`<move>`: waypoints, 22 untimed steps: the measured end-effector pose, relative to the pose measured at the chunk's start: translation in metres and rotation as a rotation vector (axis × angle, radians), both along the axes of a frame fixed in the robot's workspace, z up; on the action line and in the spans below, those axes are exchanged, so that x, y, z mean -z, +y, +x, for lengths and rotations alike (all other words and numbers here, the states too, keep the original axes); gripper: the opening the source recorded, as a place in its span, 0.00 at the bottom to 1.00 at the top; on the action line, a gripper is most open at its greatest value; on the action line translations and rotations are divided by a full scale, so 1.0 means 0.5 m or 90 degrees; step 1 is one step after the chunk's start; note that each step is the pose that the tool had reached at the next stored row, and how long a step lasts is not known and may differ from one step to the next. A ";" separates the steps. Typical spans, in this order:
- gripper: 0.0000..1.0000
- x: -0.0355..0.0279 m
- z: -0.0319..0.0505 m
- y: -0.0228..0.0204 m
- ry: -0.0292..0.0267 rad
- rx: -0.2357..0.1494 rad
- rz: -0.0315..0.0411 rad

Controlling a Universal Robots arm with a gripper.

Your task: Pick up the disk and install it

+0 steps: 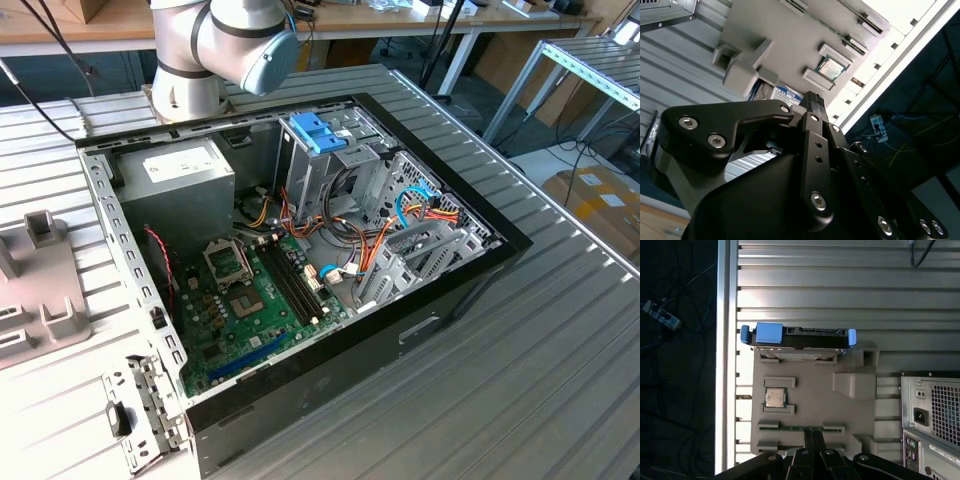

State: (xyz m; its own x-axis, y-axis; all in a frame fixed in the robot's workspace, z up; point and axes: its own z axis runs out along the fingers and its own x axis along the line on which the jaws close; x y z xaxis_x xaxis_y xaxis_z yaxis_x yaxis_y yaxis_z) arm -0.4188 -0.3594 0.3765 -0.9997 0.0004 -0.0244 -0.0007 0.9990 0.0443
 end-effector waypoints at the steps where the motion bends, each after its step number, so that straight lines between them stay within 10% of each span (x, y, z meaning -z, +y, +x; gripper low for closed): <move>1: 0.11 0.000 0.000 0.0000 0.0000 -0.003 0.0000; 22: 0.11 0.000 0.000 0.0000 0.0000 -0.067 0.0000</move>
